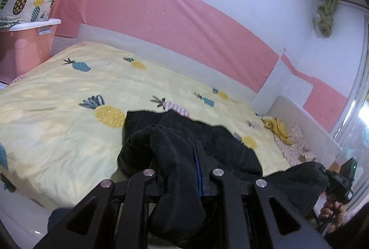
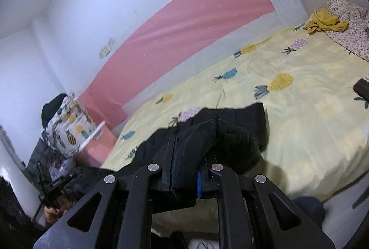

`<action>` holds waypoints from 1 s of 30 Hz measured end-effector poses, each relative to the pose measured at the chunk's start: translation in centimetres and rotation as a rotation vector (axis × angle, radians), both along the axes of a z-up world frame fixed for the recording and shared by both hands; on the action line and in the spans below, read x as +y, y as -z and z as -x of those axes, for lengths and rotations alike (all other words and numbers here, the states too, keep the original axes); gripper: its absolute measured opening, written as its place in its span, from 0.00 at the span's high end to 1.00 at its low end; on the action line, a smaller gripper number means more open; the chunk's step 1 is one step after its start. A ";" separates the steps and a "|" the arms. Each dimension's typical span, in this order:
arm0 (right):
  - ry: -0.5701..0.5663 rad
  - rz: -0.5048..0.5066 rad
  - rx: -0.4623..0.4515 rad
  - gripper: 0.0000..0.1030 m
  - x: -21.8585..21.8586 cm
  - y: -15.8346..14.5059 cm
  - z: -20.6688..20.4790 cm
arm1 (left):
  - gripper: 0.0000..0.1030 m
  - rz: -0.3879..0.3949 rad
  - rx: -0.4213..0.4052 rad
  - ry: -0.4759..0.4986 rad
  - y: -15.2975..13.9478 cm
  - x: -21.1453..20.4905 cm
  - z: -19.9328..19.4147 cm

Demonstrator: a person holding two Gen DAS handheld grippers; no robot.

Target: Fold large clothes

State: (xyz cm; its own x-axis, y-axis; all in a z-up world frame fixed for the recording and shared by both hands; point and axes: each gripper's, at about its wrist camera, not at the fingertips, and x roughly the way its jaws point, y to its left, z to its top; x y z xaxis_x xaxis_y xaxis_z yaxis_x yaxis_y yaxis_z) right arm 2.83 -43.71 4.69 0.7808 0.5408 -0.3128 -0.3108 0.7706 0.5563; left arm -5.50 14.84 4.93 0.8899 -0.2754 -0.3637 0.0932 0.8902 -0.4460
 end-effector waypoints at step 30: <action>0.044 0.191 0.392 0.83 7.3 10.6 -28.4 | 0.75 -0.056 0.292 -0.051 10.1 -0.5 -30.4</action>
State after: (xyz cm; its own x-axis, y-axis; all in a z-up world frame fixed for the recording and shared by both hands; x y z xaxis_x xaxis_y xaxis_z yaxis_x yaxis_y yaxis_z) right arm 31.22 -36.44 -5.88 0.6042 0.4133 -0.6813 -0.0686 0.8788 0.4723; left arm 24.92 14.30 -5.17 0.7576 -0.2054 -0.6196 -0.0769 0.9145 -0.3972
